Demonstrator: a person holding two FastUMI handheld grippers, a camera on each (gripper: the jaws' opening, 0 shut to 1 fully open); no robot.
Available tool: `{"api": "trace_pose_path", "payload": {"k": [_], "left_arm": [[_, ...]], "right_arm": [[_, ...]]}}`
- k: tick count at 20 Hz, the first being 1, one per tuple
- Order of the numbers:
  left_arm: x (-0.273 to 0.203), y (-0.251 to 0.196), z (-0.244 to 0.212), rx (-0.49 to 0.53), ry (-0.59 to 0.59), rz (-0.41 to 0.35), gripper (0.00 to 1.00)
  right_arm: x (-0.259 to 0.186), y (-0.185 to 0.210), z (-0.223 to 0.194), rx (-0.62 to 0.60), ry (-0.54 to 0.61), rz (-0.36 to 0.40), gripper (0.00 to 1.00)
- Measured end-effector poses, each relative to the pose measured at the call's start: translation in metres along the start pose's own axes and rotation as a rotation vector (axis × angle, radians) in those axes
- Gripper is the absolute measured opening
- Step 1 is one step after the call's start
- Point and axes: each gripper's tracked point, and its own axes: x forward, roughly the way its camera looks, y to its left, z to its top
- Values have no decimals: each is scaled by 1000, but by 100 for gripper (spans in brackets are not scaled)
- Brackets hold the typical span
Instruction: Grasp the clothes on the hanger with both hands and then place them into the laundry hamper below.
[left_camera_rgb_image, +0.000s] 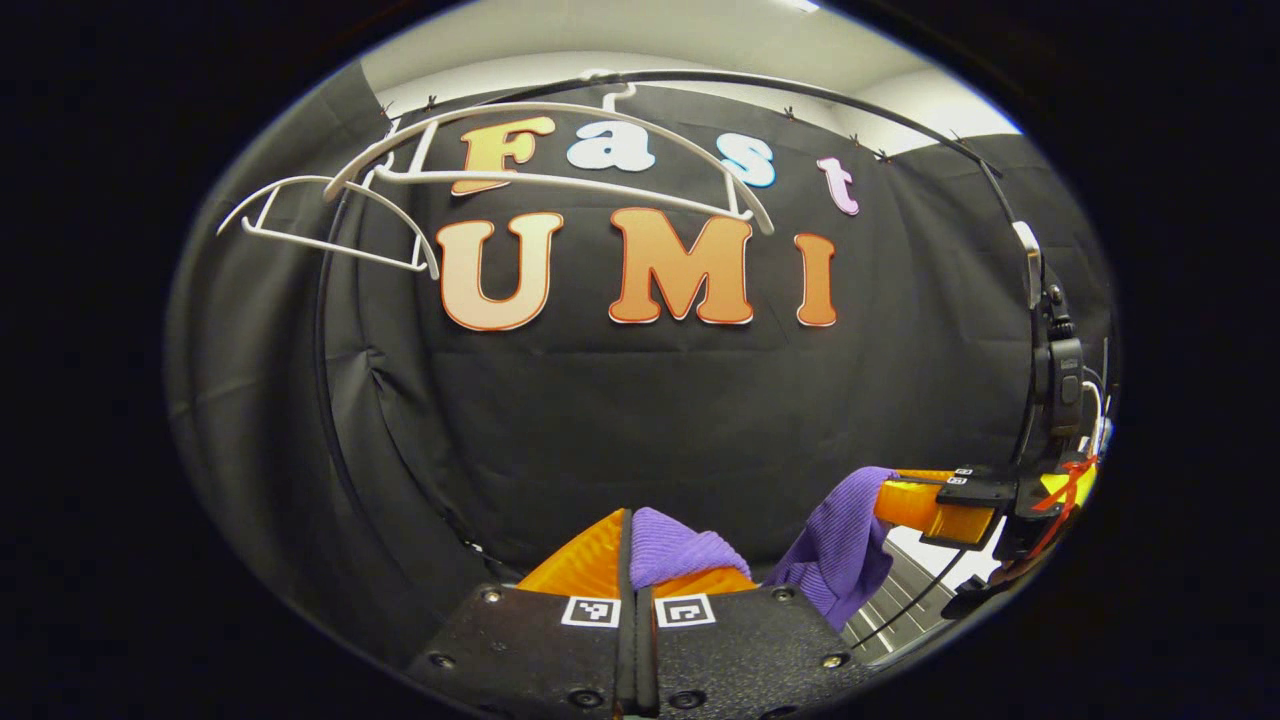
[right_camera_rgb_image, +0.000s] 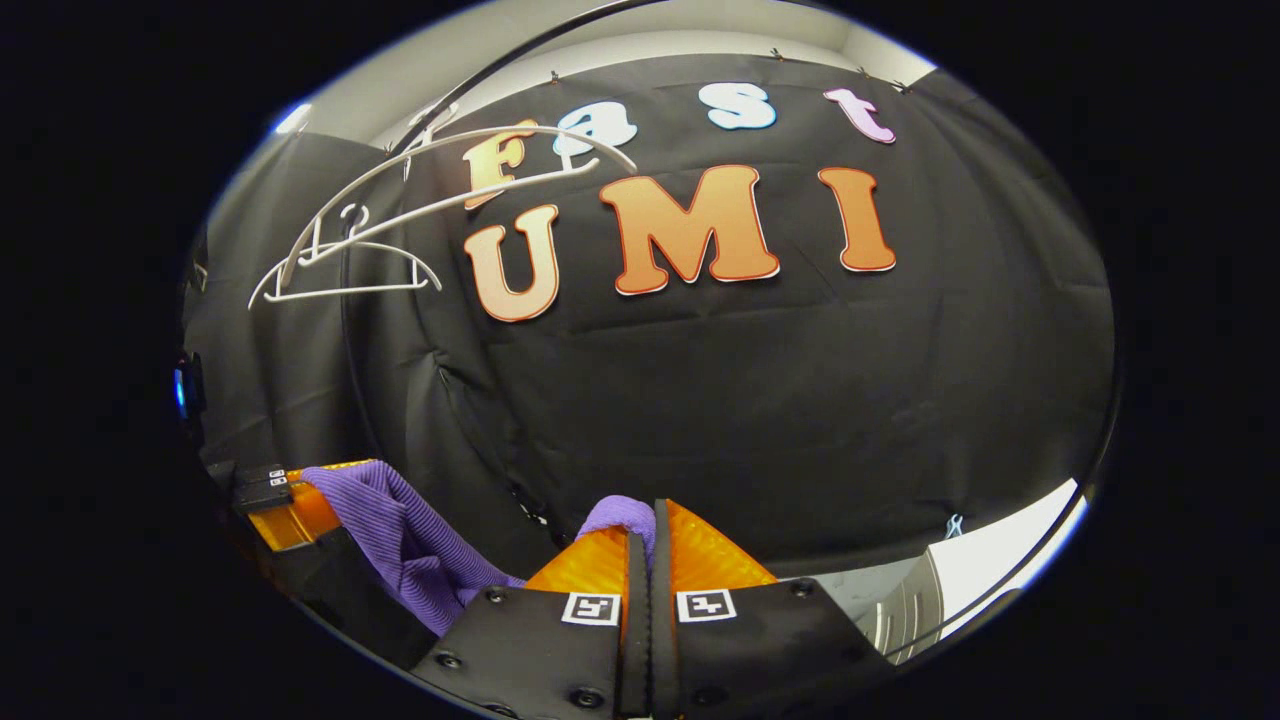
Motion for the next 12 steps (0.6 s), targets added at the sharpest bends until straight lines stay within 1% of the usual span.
{"api": "trace_pose_path", "payload": {"k": [4,7,10,12], "left_arm": [[17,-13,-29,-8,19,11,1],[33,-28,-47,-1,42,4,0],[43,-43,-83,-10,104,-25,0],[46,-49,-105,-16,155,-27,0]], "right_arm": [[9,-5,-39,0,31,-16,8],[15,-17,-67,-23,49,-51,8],[22,-30,-92,-12,81,-80,8],[26,-41,-113,-12,113,-104,7]]}}
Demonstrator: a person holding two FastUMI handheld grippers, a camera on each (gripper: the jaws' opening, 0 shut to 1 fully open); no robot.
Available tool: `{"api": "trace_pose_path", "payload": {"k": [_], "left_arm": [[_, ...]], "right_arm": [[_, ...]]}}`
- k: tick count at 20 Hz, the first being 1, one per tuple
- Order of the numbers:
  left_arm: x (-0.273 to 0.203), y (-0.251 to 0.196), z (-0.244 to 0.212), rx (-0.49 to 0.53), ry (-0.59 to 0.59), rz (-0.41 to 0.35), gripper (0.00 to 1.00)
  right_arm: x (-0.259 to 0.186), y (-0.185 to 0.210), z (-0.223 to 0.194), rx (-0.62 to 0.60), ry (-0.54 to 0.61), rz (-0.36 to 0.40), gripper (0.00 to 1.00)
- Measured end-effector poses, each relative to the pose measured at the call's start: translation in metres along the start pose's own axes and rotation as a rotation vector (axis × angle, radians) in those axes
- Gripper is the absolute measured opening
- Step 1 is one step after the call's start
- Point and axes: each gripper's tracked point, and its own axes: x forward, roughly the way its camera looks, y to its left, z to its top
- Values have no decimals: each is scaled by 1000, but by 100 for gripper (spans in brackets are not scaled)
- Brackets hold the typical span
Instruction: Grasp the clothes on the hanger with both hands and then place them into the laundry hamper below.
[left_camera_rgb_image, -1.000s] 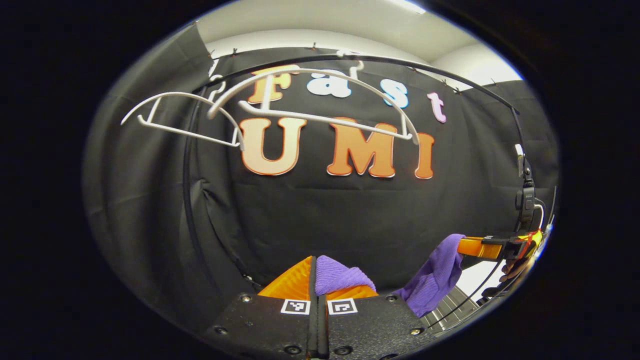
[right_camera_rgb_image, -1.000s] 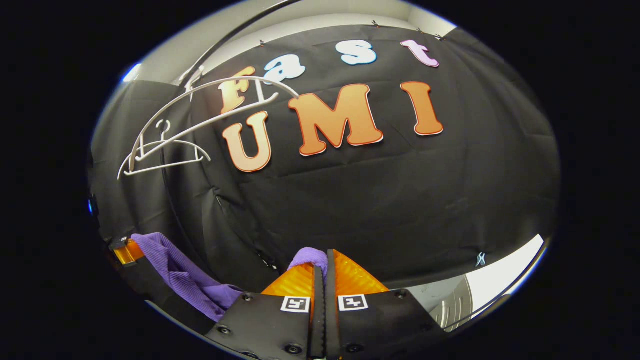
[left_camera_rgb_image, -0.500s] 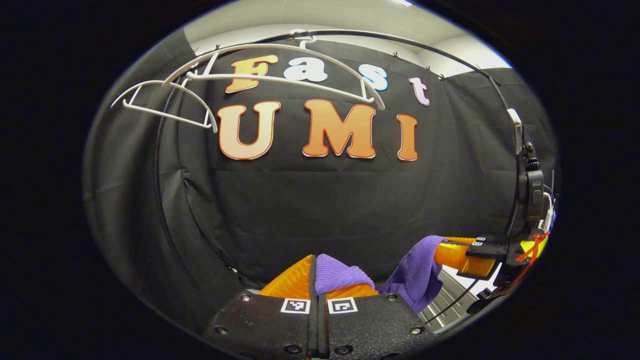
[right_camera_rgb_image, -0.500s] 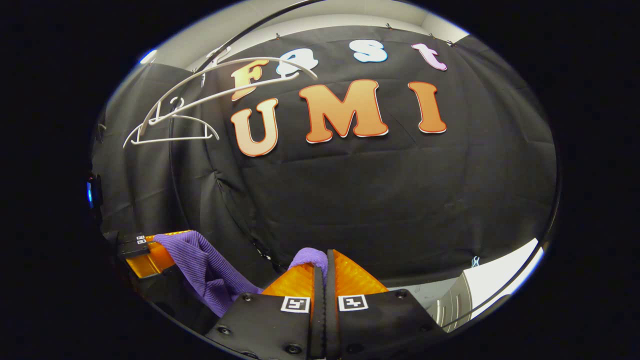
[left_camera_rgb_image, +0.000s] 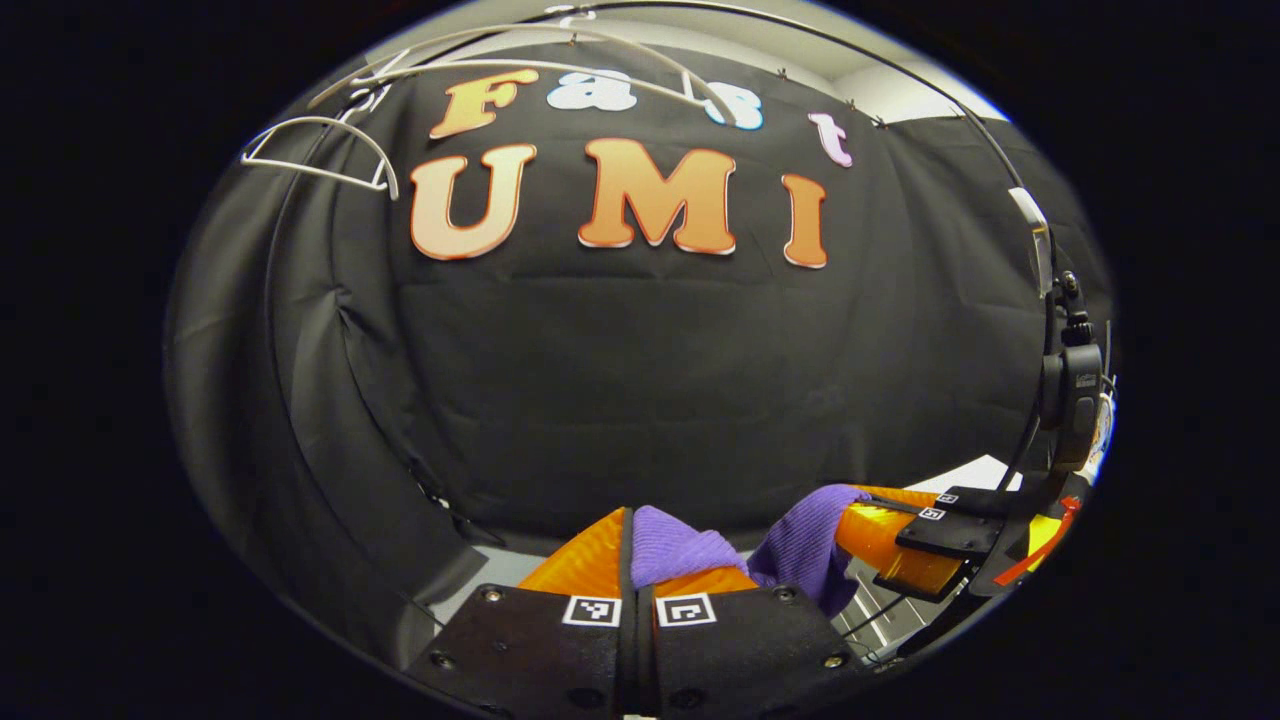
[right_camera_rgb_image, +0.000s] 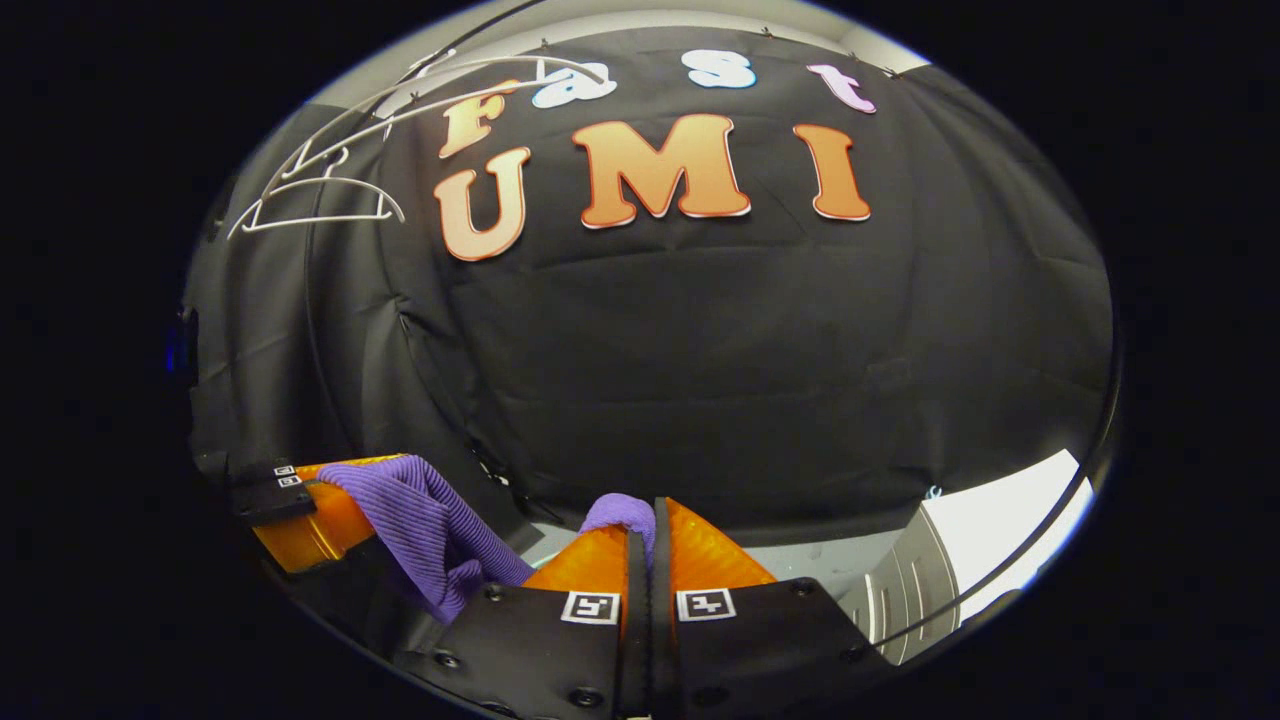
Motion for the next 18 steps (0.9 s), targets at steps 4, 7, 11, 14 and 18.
{"api": "trace_pose_path", "payload": {"k": [4,7,11,14,18], "left_arm": [[15,-3,-42,-28,94,3,0],[27,-3,-75,-62,164,14,0],[40,-5,-117,-106,250,22,0],[46,-10,-154,-134,337,18,0],[56,2,-203,-125,464,81,1]], "right_arm": [[15,-20,-41,42,78,-33,8],[22,-34,-72,53,134,-68,7],[35,-47,-114,95,214,-106,8],[48,-53,-138,112,264,-121,8],[65,-60,-167,98,329,-115,8]]}}
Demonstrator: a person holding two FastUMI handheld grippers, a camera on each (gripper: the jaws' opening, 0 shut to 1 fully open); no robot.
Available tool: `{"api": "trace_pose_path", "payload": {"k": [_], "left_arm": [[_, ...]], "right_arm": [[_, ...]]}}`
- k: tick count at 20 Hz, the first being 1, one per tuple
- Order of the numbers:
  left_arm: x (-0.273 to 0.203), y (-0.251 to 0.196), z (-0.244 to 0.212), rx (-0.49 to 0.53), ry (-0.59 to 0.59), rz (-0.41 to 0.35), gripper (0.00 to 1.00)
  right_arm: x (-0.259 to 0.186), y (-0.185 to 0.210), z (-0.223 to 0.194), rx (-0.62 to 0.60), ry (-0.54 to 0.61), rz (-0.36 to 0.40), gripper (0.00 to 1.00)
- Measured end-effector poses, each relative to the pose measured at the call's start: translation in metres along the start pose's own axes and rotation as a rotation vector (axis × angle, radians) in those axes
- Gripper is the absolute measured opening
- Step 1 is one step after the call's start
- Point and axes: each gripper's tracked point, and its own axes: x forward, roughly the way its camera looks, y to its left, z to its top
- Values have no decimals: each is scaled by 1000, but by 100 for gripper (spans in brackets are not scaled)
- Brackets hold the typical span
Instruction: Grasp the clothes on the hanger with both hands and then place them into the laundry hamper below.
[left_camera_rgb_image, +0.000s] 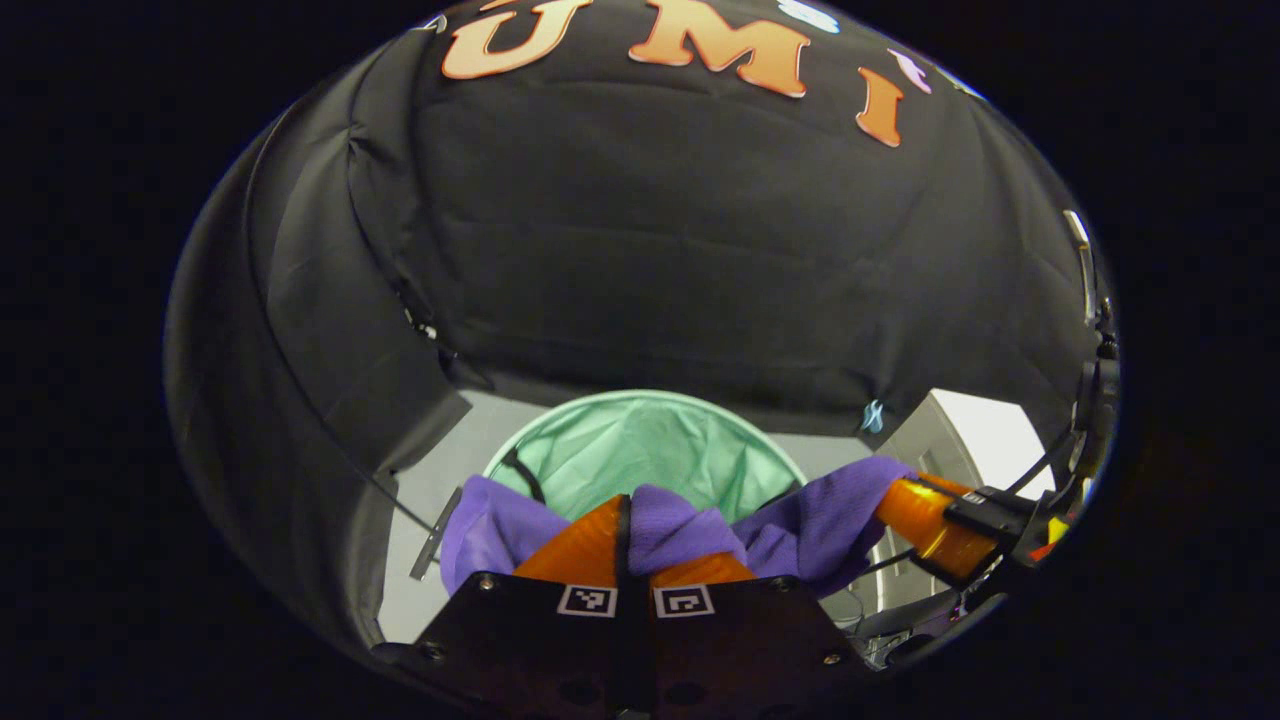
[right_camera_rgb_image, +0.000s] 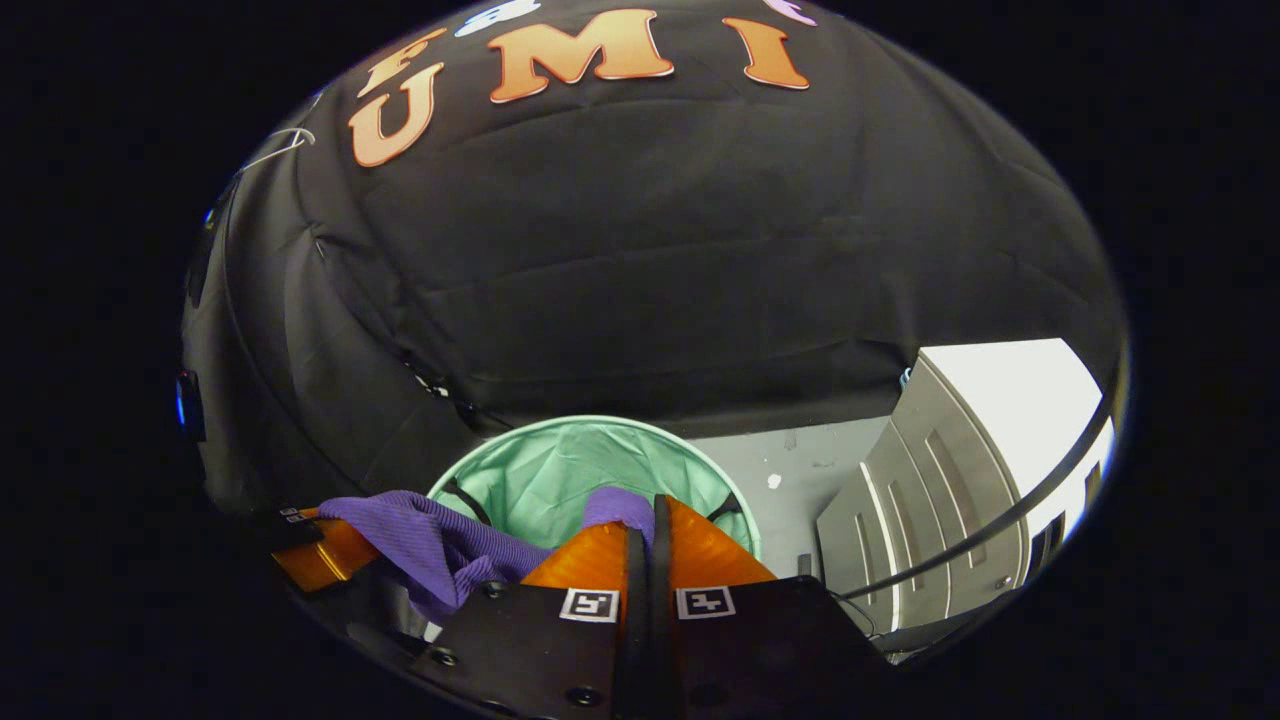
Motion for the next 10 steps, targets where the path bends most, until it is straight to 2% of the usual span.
{"api": "trace_pose_path", "payload": {"k": [2,5,9,10], "left_arm": [[12,13,-12,22,39,56,2],[14,9,-20,-15,84,56,3],[14,14,-30,-10,133,83,7],[13,11,-30,-12,135,73,7]], "right_arm": [[10,-6,-14,-20,41,0,8],[21,-9,-27,-19,78,-7,8],[25,-12,-38,10,117,0,11],[27,-13,-42,10,129,-8,5]]}}
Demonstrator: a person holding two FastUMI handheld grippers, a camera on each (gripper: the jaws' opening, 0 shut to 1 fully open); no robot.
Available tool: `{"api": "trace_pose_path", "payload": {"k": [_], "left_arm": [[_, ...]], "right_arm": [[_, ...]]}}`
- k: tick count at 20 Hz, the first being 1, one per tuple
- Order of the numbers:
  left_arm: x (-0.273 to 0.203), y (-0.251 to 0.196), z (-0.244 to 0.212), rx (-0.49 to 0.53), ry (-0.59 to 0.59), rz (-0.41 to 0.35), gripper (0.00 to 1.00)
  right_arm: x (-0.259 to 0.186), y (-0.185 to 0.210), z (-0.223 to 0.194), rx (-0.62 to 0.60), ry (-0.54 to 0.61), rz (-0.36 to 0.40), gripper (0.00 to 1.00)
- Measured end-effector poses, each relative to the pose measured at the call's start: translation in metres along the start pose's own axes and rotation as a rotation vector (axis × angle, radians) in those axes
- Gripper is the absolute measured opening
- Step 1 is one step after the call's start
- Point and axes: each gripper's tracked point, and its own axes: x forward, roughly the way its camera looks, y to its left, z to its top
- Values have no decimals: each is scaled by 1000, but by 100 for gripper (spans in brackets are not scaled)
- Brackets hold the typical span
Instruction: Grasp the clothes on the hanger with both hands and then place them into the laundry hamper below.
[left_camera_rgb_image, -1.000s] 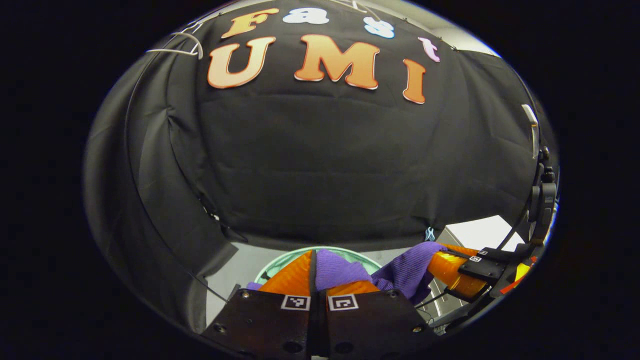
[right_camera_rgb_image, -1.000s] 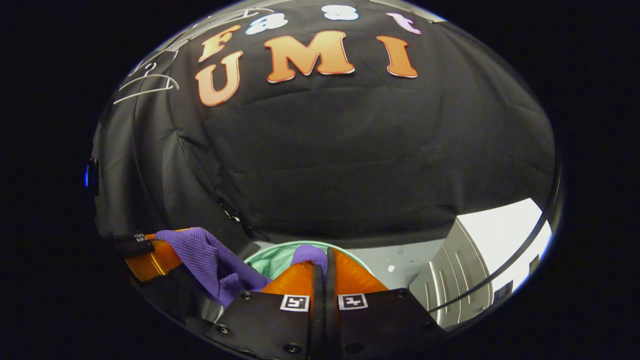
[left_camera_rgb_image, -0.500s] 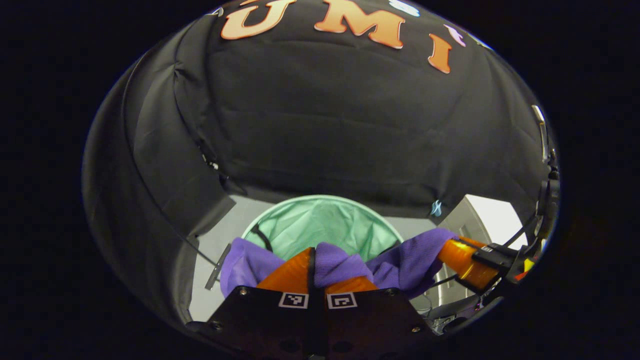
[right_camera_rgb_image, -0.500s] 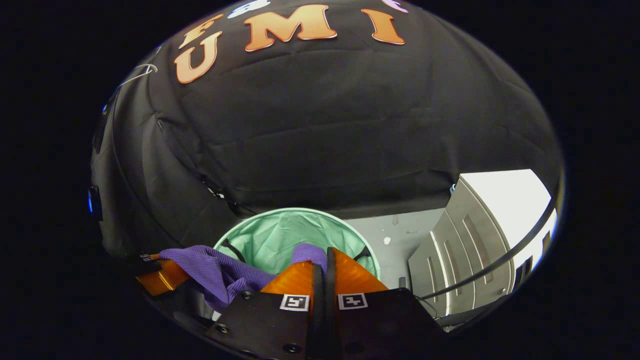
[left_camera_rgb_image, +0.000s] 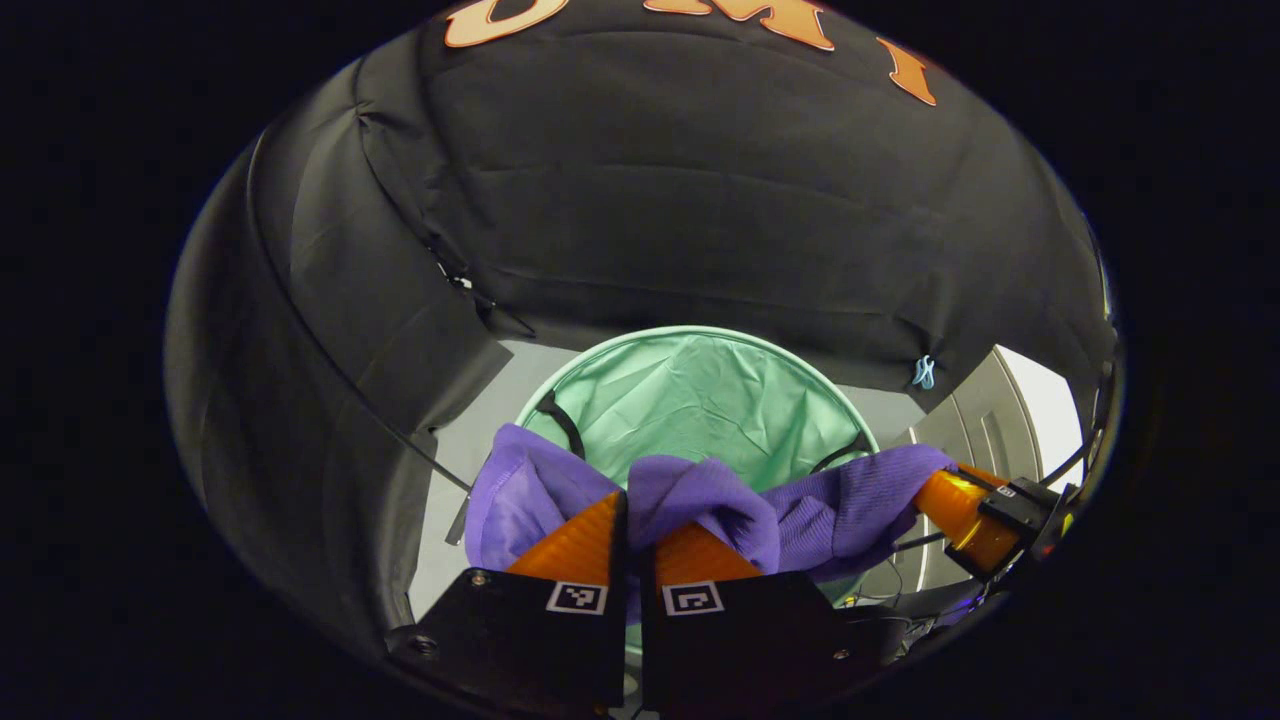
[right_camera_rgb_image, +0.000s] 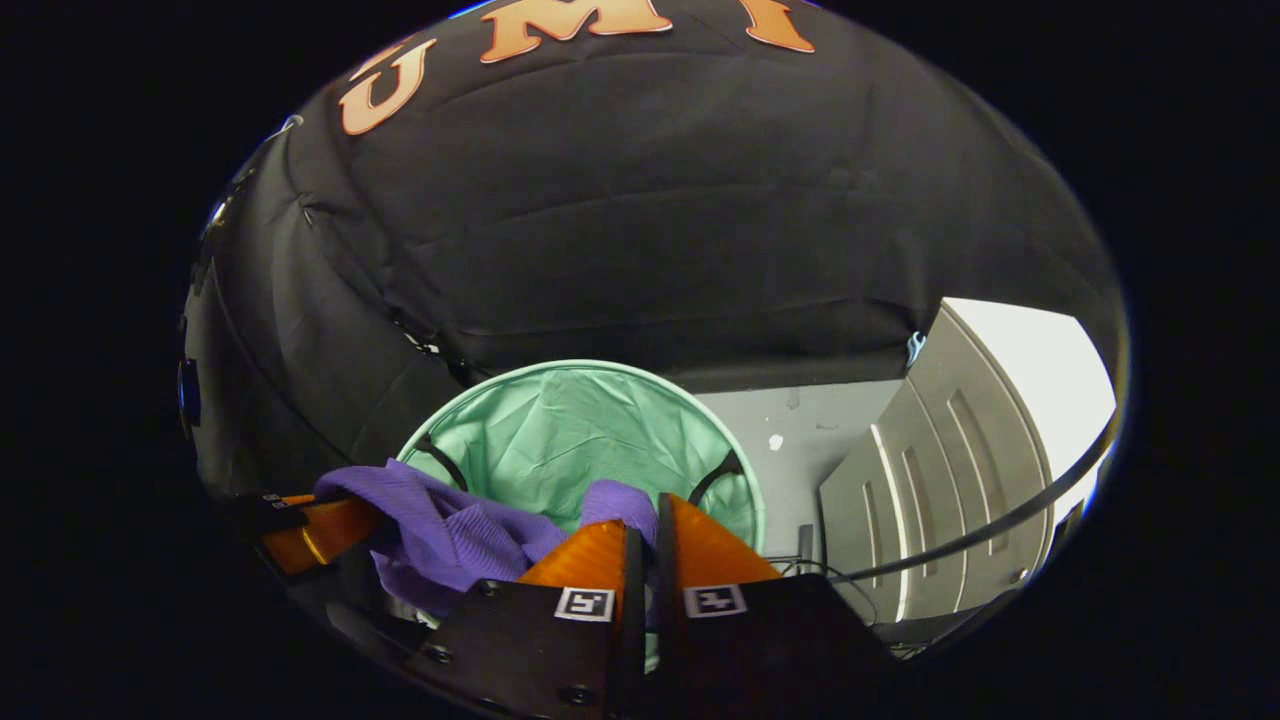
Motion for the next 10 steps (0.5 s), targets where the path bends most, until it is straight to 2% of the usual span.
{"api": "trace_pose_path", "payload": {"k": [1,2,3,6,7,8,10], "left_arm": [[-1,-1,1,6,-1,-7,7],[-2,-1,2,15,-6,-5,14],[-2,-1,3,20,-13,-2,23],[-14,-6,13,4,-36,-12,99],[-16,-7,17,2,-49,-14,95],[-21,-6,23,3,-65,-11,97],[-32,-4,34,-1,-99,-9,98]], "right_arm": [[-3,-2,2,2,-3,6,19],[-5,-3,5,8,-14,1,34],[-8,-3,11,22,-25,6,32],[-22,-3,27,40,-67,12,73],[-25,-5,31,31,-77,2,86],[-33,-6,35,21,-85,-9,100],[-44,-6,43,1,-110,-23,99]]}}
